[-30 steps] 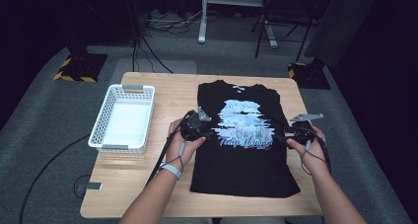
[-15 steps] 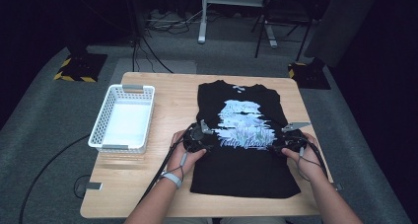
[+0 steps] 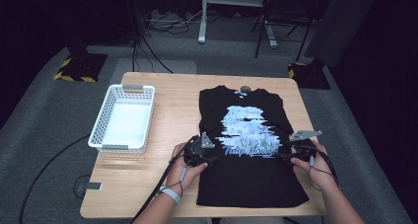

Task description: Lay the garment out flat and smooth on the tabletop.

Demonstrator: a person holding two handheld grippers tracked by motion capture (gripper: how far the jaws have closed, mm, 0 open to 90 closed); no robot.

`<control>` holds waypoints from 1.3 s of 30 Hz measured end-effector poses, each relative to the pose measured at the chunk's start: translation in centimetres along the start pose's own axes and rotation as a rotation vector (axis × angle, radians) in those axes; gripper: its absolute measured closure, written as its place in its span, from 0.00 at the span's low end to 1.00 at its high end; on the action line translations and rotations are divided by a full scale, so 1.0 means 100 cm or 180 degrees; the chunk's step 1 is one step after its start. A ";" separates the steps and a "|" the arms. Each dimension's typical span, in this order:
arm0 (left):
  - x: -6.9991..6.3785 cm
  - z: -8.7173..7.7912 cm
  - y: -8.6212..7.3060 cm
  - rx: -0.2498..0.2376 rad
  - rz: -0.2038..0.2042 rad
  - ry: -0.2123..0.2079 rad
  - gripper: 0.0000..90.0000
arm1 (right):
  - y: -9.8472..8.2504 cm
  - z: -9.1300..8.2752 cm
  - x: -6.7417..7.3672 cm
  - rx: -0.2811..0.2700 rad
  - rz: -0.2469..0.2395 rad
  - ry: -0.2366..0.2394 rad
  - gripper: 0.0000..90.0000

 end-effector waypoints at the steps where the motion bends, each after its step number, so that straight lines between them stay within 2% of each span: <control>1: -0.001 0.000 -0.001 -0.0012 -0.0008 -0.0003 0.48 | -0.002 -0.001 0.001 -0.0018 -0.0002 -0.0005 0.28; 6: -0.010 -0.003 -0.005 -0.0069 -0.0012 -0.0007 0.49 | -0.012 -0.007 0.004 -0.0117 0.0000 -0.0001 0.28; 14: -0.030 -0.007 -0.010 -0.0035 0.0017 -0.0054 0.49 | -0.026 -0.016 0.010 -0.0264 -0.0020 0.0032 0.28; 19: -0.039 -0.009 -0.015 -0.0098 0.0034 -0.0062 0.49 | -0.035 -0.019 0.015 -0.0448 0.0018 0.0005 0.28; 24: -0.045 -0.011 -0.019 -0.0166 0.0011 -0.0063 0.48 | -0.040 -0.023 0.020 -0.0448 0.0030 -0.0001 0.28; 27: -0.046 -0.011 -0.023 -0.0291 -0.0014 -0.0057 0.46 | -0.042 -0.025 0.023 -0.0447 0.0043 -0.0010 0.28; 31: -0.048 -0.012 -0.024 -0.0293 -0.0028 -0.0002 0.45 | -0.043 -0.026 0.024 -0.0452 0.0029 0.0004 0.28; 39: -0.055 -0.014 -0.027 -0.0299 -0.0066 0.0013 0.45 | -0.046 -0.028 0.028 -0.0453 0.0028 0.0005 0.28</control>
Point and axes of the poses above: each handheld gripper's, and its own axes: z roughly forward along the jaws, y roughly out of its top, x roughly to its left, the point moved 4 cm from there along z, roughly forward along the jaws, and after that the axes turned 2 degrees about -y, right-handed, at the moved point
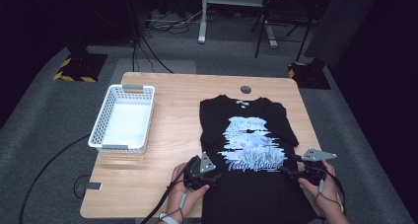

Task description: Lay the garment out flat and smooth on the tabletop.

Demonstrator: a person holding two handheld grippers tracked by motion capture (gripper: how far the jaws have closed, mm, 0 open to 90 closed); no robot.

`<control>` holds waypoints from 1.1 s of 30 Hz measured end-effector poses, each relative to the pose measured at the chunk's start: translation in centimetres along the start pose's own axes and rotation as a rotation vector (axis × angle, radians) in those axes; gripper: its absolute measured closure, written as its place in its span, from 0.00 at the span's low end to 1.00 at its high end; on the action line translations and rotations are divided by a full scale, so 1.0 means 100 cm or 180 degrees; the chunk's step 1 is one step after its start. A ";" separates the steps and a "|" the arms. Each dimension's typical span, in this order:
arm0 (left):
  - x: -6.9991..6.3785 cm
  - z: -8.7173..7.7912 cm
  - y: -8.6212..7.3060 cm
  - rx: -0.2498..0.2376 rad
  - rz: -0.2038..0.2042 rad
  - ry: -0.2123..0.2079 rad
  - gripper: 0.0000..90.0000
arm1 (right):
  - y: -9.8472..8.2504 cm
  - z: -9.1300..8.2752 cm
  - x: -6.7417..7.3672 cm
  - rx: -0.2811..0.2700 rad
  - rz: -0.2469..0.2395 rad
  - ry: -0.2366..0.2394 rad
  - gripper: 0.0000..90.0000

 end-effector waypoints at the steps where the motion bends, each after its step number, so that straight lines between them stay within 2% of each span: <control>1: 0.000 0.000 0.000 0.0003 -0.0006 0.0009 0.45 | 0.000 0.000 0.000 0.0000 0.0001 0.0000 0.28; 5: -0.001 0.000 0.000 0.0012 -0.0034 0.0044 0.38 | -0.001 -0.001 0.001 0.0005 0.0004 -0.0002 0.28; 17: -0.003 -0.003 0.005 0.0078 0.0059 0.0096 0.33 | -0.001 -0.001 0.001 0.0005 0.0003 0.0000 0.28; 23: 0.004 -0.011 0.018 0.0022 0.0074 0.0054 0.33 | -0.001 -0.001 0.001 0.0005 0.0004 0.0000 0.28; 29: 0.011 -0.018 0.029 0.0030 0.0185 0.0130 0.33 | -0.001 -0.001 0.001 0.0005 0.0003 0.0000 0.28; 33: 0.015 -0.019 0.035 0.0007 0.0169 0.0107 0.33 | -0.001 -0.001 0.001 0.0005 0.0003 0.0000 0.28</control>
Point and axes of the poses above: each handheld gripper's, and its own axes: z roughly forward along the jaws, y roughly out of its top, x roughly to its left, the point moved 4 cm from there along z, roughly forward along the jaws, and after that the axes turned 2 degrees about -y, right-handed, at the moved point
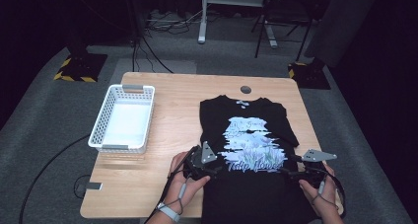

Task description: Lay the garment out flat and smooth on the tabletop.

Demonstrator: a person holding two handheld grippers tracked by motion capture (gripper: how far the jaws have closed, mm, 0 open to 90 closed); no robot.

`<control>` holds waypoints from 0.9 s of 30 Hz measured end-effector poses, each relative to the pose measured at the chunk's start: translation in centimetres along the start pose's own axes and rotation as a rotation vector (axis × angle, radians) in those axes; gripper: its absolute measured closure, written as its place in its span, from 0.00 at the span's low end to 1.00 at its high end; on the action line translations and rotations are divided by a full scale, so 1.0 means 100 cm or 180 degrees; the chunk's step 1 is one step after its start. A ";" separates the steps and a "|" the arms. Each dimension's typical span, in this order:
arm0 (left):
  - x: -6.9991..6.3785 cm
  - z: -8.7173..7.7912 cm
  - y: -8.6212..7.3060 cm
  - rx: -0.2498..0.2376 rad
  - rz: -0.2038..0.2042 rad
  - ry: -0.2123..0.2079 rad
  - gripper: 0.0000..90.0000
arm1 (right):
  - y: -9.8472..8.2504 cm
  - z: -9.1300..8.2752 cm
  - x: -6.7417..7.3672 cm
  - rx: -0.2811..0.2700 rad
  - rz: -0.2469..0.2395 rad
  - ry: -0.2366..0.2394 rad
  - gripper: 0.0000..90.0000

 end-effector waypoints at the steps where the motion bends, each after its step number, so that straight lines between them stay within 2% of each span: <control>1: 0.002 -0.001 0.002 0.0006 0.0018 -0.0008 0.33 | 0.000 0.000 0.000 0.0000 0.0000 0.0000 0.28; 17: 0.028 -0.005 0.030 -0.0014 0.0074 -0.0144 0.33 | 0.000 0.000 0.000 0.0000 0.0000 0.0000 0.28; 27: 0.041 -0.009 0.042 -0.0023 0.0107 -0.0122 0.33 | 0.000 0.000 0.000 0.0000 0.0000 0.0000 0.28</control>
Point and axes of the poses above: each handheld gripper's, and its own axes: z roughly forward along the jaws, y roughly out of its top, x roughly to its left, the point moved 4 cm from there along z, roughly forward along the jaws, and after that the axes turned 2 degrees about -y, right-handed, at the moved point
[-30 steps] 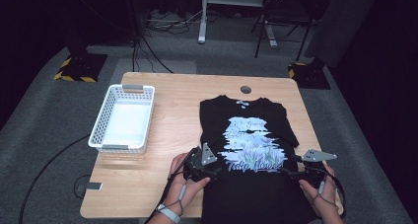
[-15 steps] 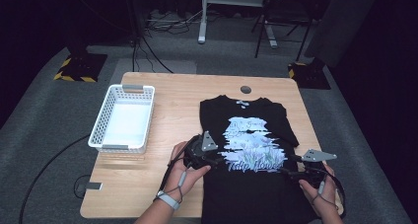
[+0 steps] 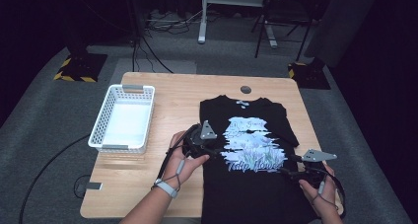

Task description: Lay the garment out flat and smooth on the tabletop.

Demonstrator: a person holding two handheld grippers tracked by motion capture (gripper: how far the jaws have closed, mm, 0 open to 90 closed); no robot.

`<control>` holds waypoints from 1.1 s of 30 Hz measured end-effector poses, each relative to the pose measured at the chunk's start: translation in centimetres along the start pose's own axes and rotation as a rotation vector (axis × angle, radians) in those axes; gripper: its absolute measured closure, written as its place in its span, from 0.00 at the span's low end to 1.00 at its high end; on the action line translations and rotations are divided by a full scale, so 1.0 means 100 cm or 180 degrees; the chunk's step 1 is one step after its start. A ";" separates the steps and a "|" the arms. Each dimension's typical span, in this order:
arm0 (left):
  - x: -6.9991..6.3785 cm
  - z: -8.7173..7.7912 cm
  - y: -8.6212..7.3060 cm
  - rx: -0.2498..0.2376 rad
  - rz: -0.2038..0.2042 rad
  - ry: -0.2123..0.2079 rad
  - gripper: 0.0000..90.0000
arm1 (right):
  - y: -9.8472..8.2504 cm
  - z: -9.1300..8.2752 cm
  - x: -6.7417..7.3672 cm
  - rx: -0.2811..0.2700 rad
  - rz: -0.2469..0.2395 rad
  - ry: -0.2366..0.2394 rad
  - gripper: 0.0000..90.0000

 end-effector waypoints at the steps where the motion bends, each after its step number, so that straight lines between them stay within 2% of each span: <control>1: 0.002 0.000 0.001 -0.0005 0.0000 -0.0001 0.34 | 0.000 0.000 0.000 -0.0001 0.0000 0.0000 0.28; 6: 0.009 0.001 0.005 0.0009 -0.0012 -0.0006 0.34 | 0.000 0.000 0.000 0.0000 -0.0001 -0.0001 0.28; 23: 0.029 0.011 0.033 0.0065 0.0162 0.0020 0.34 | 0.000 0.000 0.000 0.0001 -0.0005 0.0000 0.28; 33: 0.045 0.021 0.038 0.0066 0.0146 0.0044 0.34 | 0.000 0.000 0.000 0.0001 -0.0005 -0.0001 0.28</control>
Point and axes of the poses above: each handheld gripper's, and its own axes: z roughly forward along the jaws, y roughly out of its top, x roughly to its left, the point moved 4 cm from there along z, roughly forward along the jaws, and after that the axes turned 2 degrees about -y, right-handed, at the moved point
